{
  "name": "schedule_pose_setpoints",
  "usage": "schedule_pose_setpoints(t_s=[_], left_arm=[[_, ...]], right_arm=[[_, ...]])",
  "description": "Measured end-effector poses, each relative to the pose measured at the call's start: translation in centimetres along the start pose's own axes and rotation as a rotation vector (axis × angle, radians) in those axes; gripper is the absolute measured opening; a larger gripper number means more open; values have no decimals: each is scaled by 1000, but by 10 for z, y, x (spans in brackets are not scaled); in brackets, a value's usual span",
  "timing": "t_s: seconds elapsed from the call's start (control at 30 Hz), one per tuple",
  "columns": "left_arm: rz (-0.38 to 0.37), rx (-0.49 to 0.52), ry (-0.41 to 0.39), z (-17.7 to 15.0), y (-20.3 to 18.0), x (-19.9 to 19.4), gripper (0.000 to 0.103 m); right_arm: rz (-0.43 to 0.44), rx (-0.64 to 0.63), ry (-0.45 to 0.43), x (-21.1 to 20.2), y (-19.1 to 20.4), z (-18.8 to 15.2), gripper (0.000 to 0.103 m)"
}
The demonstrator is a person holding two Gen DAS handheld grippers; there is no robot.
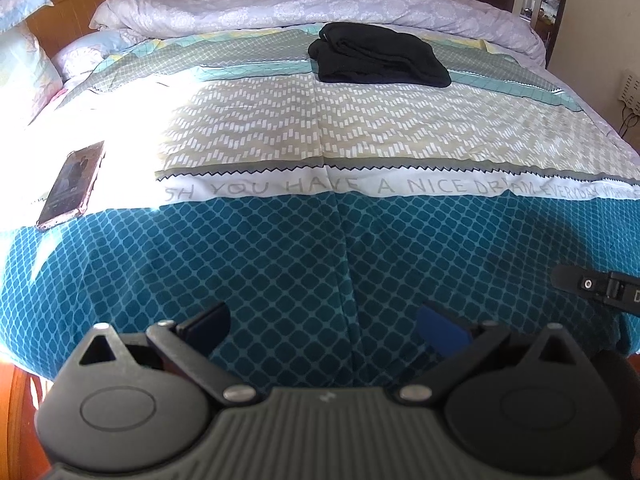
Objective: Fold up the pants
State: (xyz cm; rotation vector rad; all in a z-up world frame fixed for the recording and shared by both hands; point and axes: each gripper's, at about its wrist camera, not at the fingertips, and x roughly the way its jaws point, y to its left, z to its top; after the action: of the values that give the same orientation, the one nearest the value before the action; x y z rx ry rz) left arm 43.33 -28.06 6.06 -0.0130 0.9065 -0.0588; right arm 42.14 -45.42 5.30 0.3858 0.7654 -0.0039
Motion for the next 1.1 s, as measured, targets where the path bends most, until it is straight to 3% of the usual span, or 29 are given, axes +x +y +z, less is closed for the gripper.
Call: schedule_pose_setpoints(t_s=[0.4,1.1], left_arm=[[46,16,-45,2,-2,-6,103],[73,6,2,0,-1,1,103]], right_arm=[[6,21,9,1,-2,0,66],[5,18,10,1,-2,-1,66]])
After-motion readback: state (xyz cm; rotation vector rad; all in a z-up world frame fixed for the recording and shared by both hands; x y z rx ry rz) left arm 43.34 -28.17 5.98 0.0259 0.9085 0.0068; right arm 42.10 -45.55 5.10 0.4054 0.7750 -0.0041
